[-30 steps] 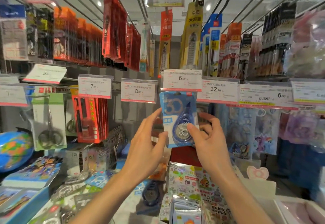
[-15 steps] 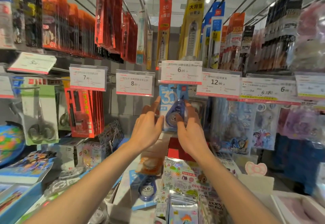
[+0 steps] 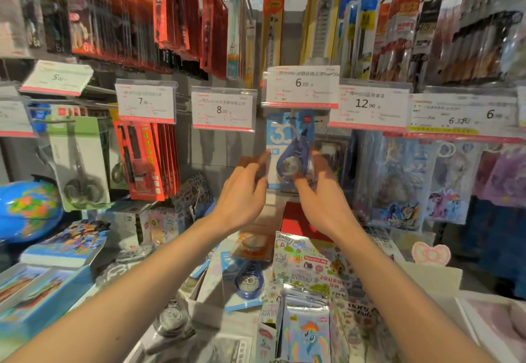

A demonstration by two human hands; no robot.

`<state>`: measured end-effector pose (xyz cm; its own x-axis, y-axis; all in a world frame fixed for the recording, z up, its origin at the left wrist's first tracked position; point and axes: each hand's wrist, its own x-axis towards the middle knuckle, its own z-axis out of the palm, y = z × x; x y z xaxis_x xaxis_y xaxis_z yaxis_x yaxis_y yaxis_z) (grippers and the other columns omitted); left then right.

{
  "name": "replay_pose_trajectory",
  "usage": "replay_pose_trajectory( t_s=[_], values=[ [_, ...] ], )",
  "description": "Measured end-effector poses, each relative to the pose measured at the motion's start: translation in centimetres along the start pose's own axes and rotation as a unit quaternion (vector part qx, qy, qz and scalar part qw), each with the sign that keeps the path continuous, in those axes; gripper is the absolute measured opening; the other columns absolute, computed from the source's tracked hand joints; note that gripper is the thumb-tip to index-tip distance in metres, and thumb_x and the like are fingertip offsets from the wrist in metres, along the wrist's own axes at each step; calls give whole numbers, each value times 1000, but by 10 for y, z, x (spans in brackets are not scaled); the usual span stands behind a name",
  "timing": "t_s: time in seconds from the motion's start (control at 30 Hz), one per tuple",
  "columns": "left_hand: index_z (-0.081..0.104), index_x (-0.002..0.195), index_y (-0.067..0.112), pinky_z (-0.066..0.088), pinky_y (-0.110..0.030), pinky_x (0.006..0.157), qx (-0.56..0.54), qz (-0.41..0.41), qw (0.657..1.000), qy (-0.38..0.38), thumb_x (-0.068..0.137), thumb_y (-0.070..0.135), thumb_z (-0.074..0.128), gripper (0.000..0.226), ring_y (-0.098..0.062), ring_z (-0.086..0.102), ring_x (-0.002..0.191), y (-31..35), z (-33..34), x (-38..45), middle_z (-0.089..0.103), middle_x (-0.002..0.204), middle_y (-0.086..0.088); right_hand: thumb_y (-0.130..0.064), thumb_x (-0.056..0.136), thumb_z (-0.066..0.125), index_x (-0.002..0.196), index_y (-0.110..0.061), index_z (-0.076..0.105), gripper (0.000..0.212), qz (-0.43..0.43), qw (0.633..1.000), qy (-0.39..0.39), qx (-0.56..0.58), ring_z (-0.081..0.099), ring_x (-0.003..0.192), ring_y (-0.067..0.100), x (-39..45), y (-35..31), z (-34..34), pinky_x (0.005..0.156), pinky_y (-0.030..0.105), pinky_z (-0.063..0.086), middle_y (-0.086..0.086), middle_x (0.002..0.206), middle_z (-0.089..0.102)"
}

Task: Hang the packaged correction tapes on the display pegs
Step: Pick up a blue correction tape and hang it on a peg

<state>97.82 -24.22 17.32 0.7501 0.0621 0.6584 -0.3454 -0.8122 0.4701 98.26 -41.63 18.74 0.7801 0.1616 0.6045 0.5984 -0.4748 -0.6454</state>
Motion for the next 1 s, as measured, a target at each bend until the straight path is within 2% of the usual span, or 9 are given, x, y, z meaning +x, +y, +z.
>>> replay_pose_trajectory(
  t_s=[0.07, 0.17, 0.23, 0.37, 0.53, 0.63, 0.7, 0.83, 1.0],
  values=[
    [50, 140, 19, 45, -38, 89, -9, 1, 1000, -2, 101, 19, 47, 40, -23, 58, 101, -5, -7, -11, 56, 109, -3, -35, 102, 52, 149, -28, 35, 51, 16, 1000, -23, -12, 64, 93, 12, -6, 1, -2, 84, 33, 51, 3, 133, 61],
    [48, 142, 17, 37, -23, 83, -29, 3, 1000, -7, 102, 14, 48, 41, -13, 54, 90, -17, -20, -29, 50, 103, 5, -38, 100, 55, 147, -22, 44, 51, 49, 995, -74, -48, 60, 111, 13, -21, 2, -1, 103, 40, 48, 0, 140, 57],
    [48, 143, 22, 38, -24, 81, -46, -9, 999, -11, 101, 12, 50, 44, -9, 49, 84, -35, -30, -40, 48, 98, 14, -42, 98, 57, 143, -24, 50, 49, 34, 992, -84, -93, 59, 120, 16, -30, 1, 4, 107, 42, 46, 0, 140, 56],
    [50, 131, 43, 52, -40, 83, -71, -63, 995, -26, 97, 17, 55, 43, -16, 63, 88, -83, -53, -58, 61, 114, 9, -39, 96, 59, 130, -24, 61, 37, -12, 976, -111, -186, 60, 119, 19, -39, -13, 26, 103, 37, 46, -1, 127, 63],
    [53, 131, 26, 51, -36, 81, -33, -167, 980, -106, 99, 18, 55, 33, -17, 64, 83, -152, -83, -77, 65, 114, -8, -40, 95, 57, 121, -25, 65, 31, -35, 943, -191, -271, 60, 119, 25, -37, -40, 88, 95, 34, 46, 2, 125, 66],
    [52, 135, 15, 45, -30, 78, 7, -211, 964, -163, 99, 18, 53, 37, -23, 65, 97, -193, -90, -85, 65, 119, -10, -41, 96, 56, 124, -22, 64, 35, -25, 923, -257, -286, 59, 122, 26, -26, -44, 140, 100, 34, 48, 5, 130, 64],
    [54, 132, 15, 46, -30, 82, 29, -238, 951, -198, 98, 22, 55, 34, -25, 64, 104, -213, -92, -90, 65, 120, -9, -40, 97, 54, 128, -20, 61, 38, -19, 903, -299, -310, 57, 124, 28, -19, -42, 174, 100, 37, 47, 7, 133, 61],
    [57, 107, 22, 51, -43, 93, 65, -268, 926, -259, 88, 37, 58, 25, -28, 63, 105, -252, -83, -97, 66, 108, -5, -38, 95, 51, 127, -13, 61, 42, 16, 864, -367, -345, 57, 122, 35, -14, -32, 232, 97, 42, 49, 16, 132, 59],
    [58, 122, 19, 50, -37, 94, 64, -259, 929, -256, 94, 29, 59, 30, -25, 61, 106, -260, -84, -96, 67, 112, -5, -39, 94, 51, 118, -12, 57, 36, 59, 845, -402, -347, 56, 115, 35, -16, -19, 269, 83, 37, 43, 15, 122, 59]
  ],
)
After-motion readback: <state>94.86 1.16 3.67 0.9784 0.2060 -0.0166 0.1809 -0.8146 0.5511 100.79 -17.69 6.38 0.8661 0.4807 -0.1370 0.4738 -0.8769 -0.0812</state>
